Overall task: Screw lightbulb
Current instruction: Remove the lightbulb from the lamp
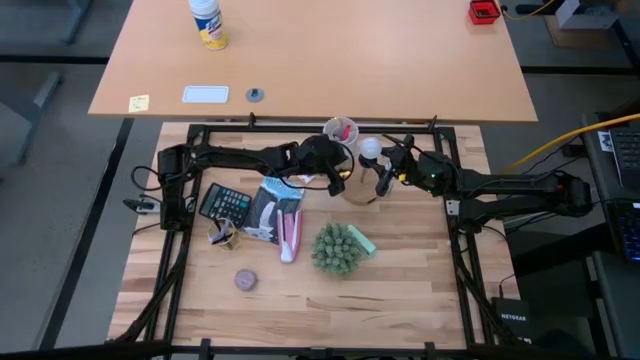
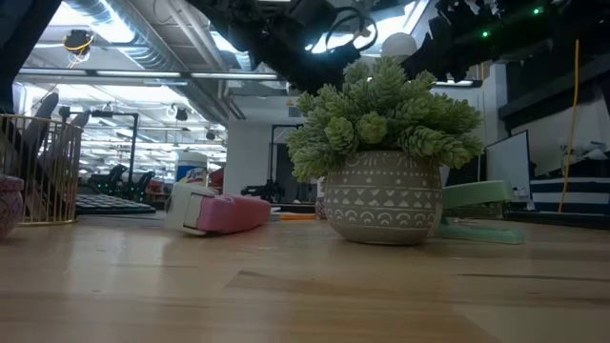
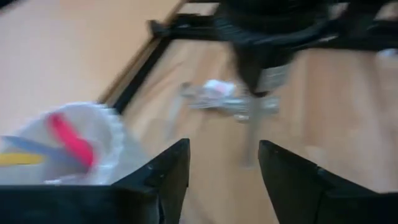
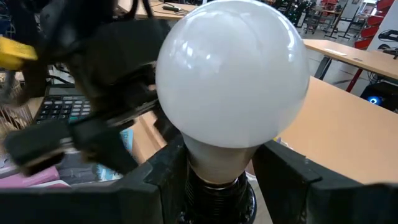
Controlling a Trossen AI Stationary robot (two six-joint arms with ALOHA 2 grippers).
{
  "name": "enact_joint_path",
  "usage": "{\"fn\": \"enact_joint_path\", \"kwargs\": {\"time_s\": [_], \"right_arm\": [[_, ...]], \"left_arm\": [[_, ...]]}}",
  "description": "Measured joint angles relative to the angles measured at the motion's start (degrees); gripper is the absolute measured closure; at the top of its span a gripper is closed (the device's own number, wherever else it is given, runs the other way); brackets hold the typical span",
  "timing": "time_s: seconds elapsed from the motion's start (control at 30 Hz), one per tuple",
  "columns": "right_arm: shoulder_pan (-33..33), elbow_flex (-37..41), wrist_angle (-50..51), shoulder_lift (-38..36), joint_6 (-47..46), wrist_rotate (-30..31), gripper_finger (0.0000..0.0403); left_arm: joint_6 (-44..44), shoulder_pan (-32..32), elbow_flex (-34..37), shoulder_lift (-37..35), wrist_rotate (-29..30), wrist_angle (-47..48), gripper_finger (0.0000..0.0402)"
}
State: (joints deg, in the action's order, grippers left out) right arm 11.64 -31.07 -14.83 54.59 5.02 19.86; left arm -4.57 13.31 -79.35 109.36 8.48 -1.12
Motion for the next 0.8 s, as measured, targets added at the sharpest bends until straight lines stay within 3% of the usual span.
{"fn": "enact_joint_path", "kwargs": {"time_s": [0.07, 0.47, 0.57, 0.8], "right_arm": [[0.00, 0.00, 0.00, 0.00, 0.02, 0.02, 0.0228], [0.00, 0.00, 0.21, -0.02, -0.02, 0.20, 0.0228], [0.00, 0.00, -0.04, -0.03, 0.01, 0.09, 0.0228], [0.00, 0.00, 0.00, -0.04, -0.02, 0.04, 0.0228]], "left_arm": [[1.87, -0.56, 0.00, 0.00, -2.36, -0.59, 0.0214], [8.20, -2.46, -0.02, 2.29, -2.29, -12.60, 0.0212], [10.44, -2.19, 0.02, 3.39, -2.52, -11.83, 0.0217], [9.69, -1.85, 1.65, 3.34, -1.70, -16.73, 0.0228]]}}
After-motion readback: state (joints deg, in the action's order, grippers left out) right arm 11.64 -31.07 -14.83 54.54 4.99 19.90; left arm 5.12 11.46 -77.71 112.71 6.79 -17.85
